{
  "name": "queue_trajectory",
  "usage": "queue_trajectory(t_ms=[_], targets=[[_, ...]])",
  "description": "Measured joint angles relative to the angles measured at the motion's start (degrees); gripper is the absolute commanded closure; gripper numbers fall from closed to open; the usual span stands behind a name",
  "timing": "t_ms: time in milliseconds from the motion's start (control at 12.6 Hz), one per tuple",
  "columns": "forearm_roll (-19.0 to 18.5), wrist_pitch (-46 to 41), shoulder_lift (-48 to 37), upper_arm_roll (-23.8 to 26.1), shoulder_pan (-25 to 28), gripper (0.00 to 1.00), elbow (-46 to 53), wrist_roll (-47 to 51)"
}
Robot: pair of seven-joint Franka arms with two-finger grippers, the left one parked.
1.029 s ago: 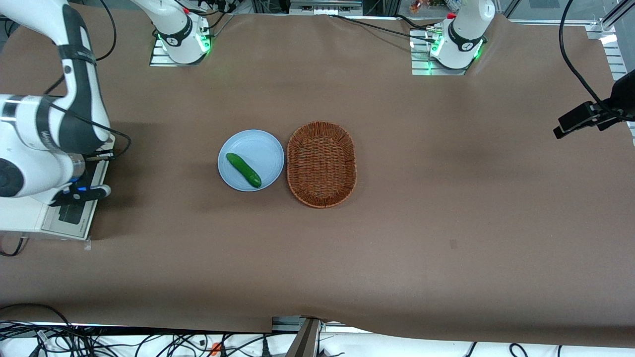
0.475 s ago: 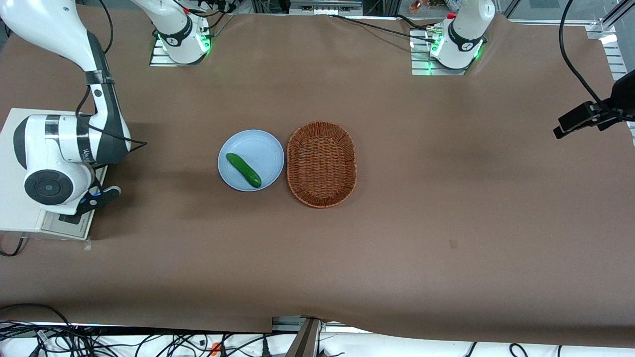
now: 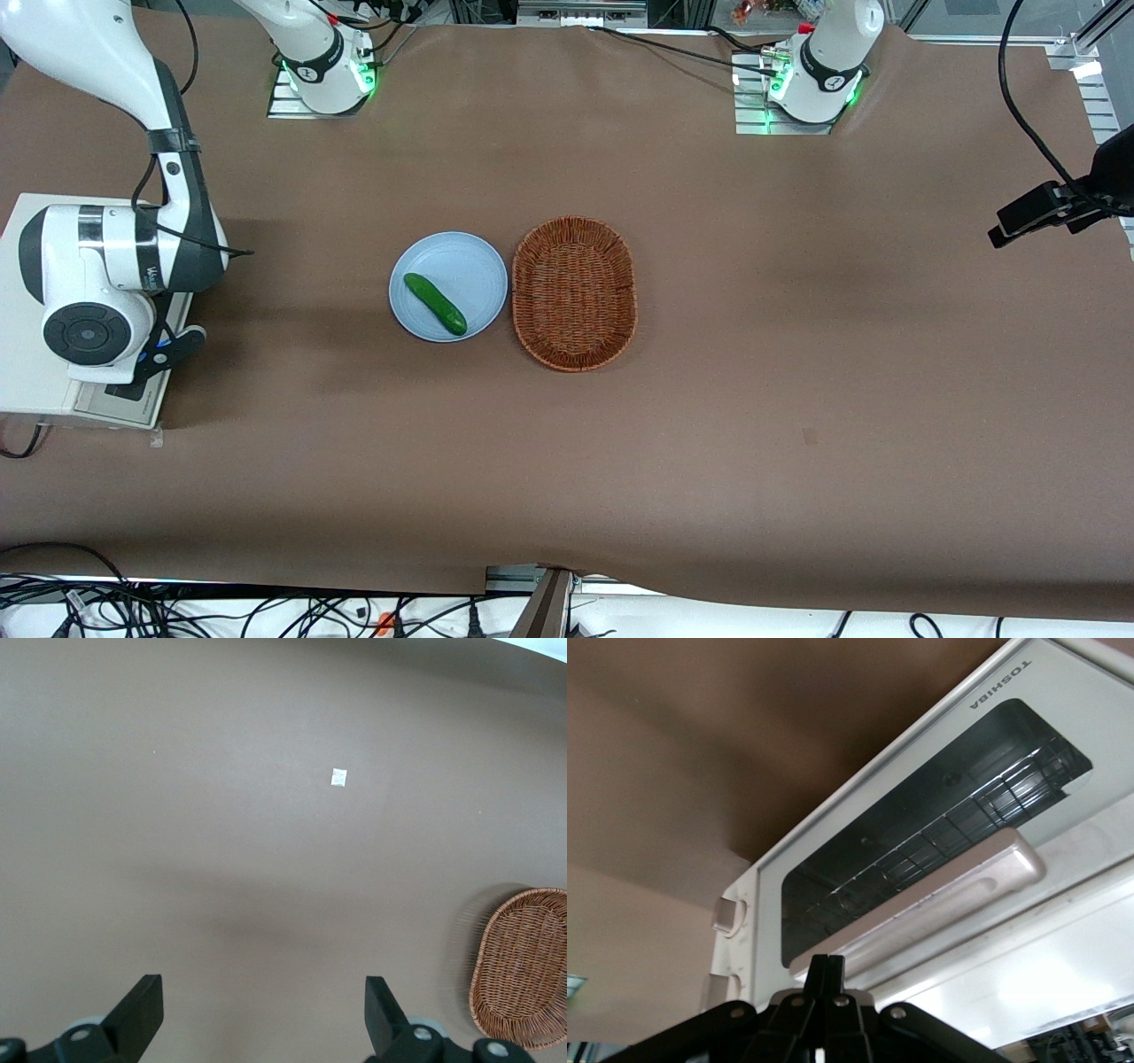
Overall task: Open oven door with right arm only
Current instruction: 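Hook the right gripper onto the silver door handle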
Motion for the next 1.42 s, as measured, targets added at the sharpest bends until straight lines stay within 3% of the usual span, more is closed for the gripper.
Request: queue_trajectory(t_ms=[1187,1424], targets=[[-0.4,3.4,-2.0,-1.8,0.0,1.00,-3.8,-2.9],[1.3,3.7,-2.2,-1.8,0.3,1.00,-3.8,-2.8]])
